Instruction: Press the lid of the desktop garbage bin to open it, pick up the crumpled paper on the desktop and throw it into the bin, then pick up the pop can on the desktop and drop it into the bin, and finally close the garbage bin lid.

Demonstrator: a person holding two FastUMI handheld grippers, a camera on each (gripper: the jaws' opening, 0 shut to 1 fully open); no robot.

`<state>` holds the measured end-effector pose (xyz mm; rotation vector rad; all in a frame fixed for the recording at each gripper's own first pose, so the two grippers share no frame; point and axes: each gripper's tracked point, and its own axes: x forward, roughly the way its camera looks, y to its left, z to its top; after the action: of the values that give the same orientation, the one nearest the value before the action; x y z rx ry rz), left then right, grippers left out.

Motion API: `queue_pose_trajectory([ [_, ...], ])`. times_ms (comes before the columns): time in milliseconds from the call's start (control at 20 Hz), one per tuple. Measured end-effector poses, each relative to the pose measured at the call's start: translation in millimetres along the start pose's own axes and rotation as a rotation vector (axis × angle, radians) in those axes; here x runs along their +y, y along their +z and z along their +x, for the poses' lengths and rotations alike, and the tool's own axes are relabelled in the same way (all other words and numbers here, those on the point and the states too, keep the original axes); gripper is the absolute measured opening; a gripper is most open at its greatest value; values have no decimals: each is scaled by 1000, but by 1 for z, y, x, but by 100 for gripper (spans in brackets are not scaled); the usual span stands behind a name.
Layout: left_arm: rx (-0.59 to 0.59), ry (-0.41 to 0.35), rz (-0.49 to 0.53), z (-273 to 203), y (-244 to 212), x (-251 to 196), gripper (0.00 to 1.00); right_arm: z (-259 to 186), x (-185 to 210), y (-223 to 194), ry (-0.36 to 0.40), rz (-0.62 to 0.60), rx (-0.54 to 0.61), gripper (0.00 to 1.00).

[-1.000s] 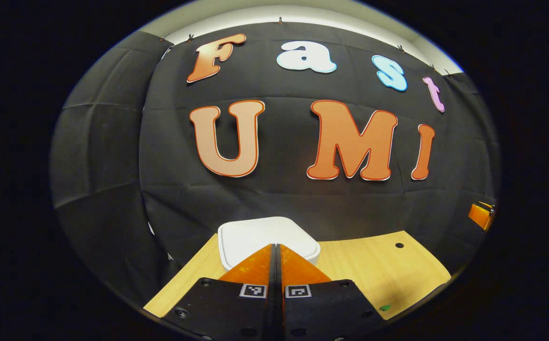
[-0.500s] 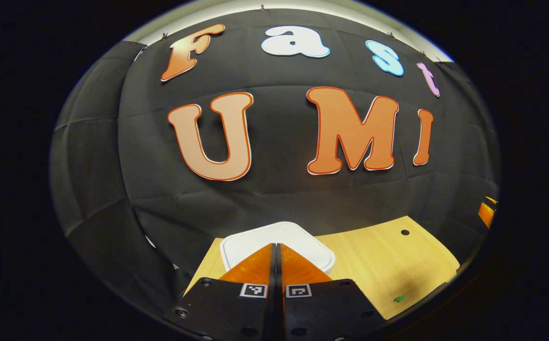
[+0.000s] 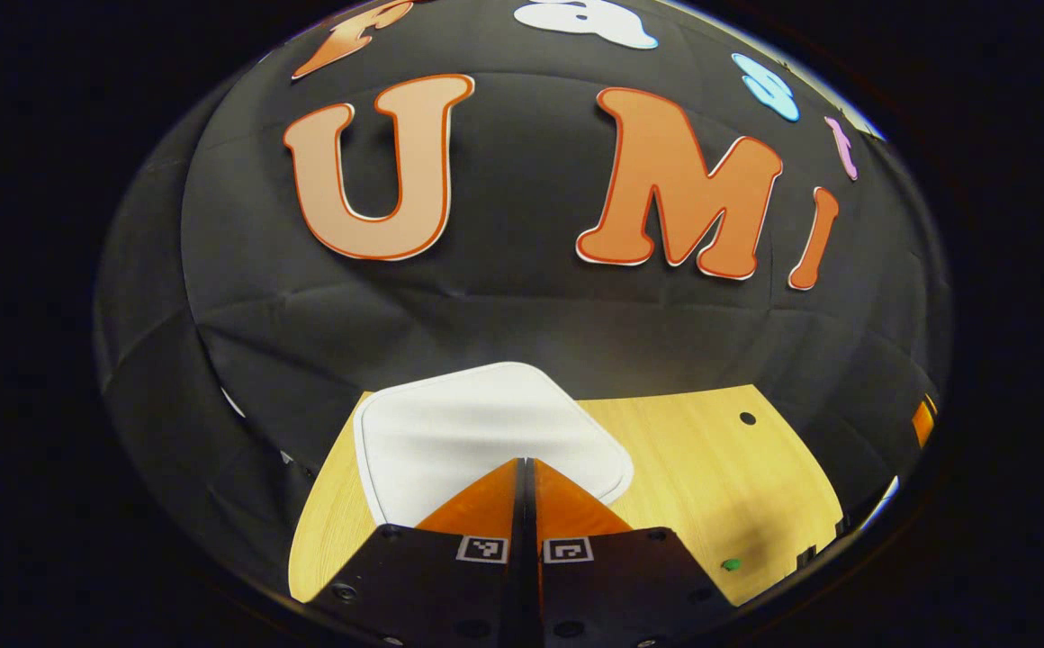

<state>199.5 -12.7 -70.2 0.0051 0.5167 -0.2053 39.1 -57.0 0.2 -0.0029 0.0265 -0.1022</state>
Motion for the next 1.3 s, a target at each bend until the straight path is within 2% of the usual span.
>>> queue_pose_trajectory([
  [200,65,23,-10,13,-23,13,0,-1,-9,-10,-22,15,29,95],
  [300,133,21,-14,13,-40,14,0,-2,-8,-11,-21,22,34,95],
  [550,110,10,-71,13,-40,16,0,-2,-6,-16,-22,18,49,95],
  [750,82,-31,-136,12,-40,17,1,-3,3,-19,3,48,57,95],
  [850,75,-38,-135,10,-39,15,0,-3,8,-16,14,54,48,95],
  [950,51,-13,-98,8,-32,17,0,-4,14,-10,36,58,38,95],
  [1000,55,30,-76,3,-32,21,0,-5,20,-9,65,68,45,95],
  [1150,-82,70,-46,-21,2,18,0,-6,25,-2,97,124,34,95],
  [1300,-243,83,-28,-61,32,6,0,-6,30,-2,114,123,34,95],
])
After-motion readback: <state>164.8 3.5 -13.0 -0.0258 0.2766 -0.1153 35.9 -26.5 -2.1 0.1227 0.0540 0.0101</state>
